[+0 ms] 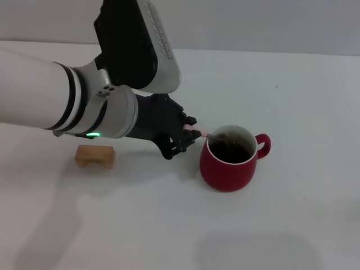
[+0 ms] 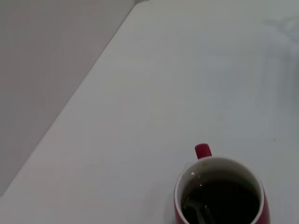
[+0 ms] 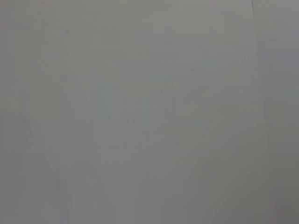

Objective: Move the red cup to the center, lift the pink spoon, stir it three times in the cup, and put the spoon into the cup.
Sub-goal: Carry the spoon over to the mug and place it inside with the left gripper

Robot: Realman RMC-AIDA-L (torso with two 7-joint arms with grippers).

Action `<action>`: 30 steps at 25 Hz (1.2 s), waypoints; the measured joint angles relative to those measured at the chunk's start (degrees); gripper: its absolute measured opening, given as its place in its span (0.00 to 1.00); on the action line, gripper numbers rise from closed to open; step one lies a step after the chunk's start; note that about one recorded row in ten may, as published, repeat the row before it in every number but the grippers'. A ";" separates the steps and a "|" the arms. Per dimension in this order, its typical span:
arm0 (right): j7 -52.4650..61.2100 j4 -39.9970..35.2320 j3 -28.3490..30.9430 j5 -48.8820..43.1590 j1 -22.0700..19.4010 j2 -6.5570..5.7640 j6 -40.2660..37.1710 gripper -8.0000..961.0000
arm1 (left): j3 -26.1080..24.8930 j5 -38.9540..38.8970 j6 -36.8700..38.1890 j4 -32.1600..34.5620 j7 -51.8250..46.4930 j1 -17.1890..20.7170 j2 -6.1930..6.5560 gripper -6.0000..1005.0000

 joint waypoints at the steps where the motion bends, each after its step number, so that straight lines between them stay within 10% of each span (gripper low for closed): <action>1: 0.00 0.00 -0.02 0.00 -0.07 0.00 0.00 0.01 | 0.15 -0.02 0.17 -0.02 0.05 -0.13 -0.02 0.19; 30: 0.00 0.00 -0.04 -0.36 0.14 0.00 0.10 0.01 | 3.07 0.73 -2.53 1.58 -0.90 0.21 0.08 0.19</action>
